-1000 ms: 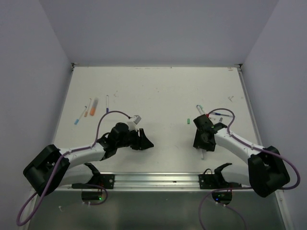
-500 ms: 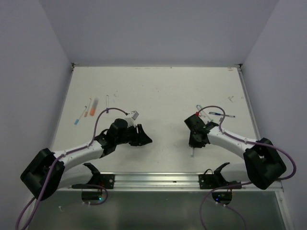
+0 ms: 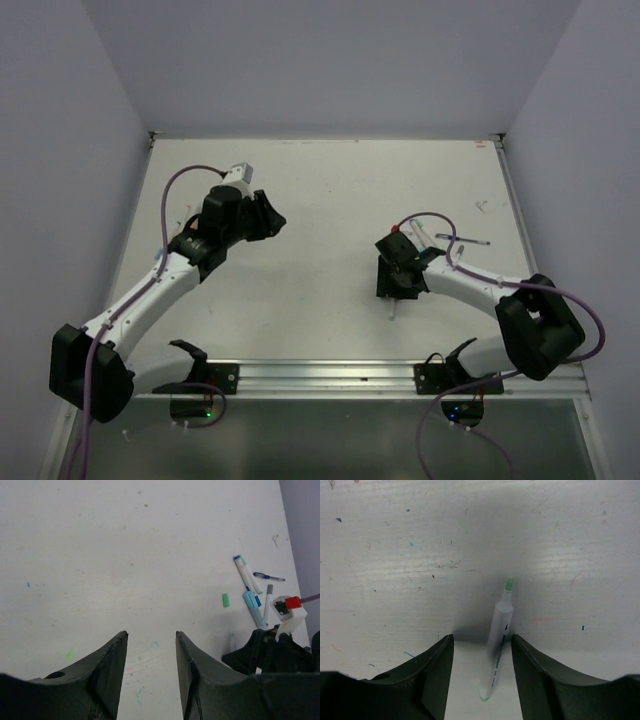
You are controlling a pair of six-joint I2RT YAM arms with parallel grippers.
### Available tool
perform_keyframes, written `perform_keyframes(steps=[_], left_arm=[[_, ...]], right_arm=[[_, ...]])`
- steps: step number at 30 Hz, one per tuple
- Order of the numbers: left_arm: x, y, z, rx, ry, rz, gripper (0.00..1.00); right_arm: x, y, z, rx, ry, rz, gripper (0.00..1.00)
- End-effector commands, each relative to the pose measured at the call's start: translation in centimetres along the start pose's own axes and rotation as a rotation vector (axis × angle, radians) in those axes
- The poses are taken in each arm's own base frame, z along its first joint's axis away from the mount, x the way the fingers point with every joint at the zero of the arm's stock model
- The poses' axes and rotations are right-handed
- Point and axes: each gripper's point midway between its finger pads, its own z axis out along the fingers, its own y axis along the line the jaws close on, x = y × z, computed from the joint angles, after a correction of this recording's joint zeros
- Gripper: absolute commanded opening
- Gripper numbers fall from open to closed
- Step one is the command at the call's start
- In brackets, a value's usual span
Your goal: Open the pen caps
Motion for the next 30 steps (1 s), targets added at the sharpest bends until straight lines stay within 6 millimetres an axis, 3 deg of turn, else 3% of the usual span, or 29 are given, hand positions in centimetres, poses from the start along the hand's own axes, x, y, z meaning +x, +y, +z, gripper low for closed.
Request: perform_keyframes(steps=[1,6,16,21,26,30], left_arm=[[-1.4,4.7,0.0,-0.214,-0.02,0.049,0.47],[-2.8,8.0,0.6,-0.29,-0.018,0.037,0.47],[-4.7,15.0,3.8,-0.473,0.001,-0.011,0.44],[-7.4,16.2,5.1,-0.56,-0.002,0.041,0.43],[-8.6,19.4,5.6,-0.712,0.013,0.067,0.43],[-9.4,20.9,6.1,-0.727,0.006,0.058,0.42]], right_arm=[[-2.7,1.0,-1.7,-0.029,-0.076,-0.057,0.65],[-4.7,2.0,-4.8,-0.082,-0.149,-0.065,0.75],[-6.4,4.1,-9.3,-0.225,-0.212,-0.136,0.77],[-6.3,5.0,-10.0,-0.282,-0.214,-0.164,0.75],[-5.7,5.5,-9.7,-0.314,-0.186,-0.186,0.75],[-5.5,6.0,-9.2,-0.343,-0.194,-0.185,0.74]])
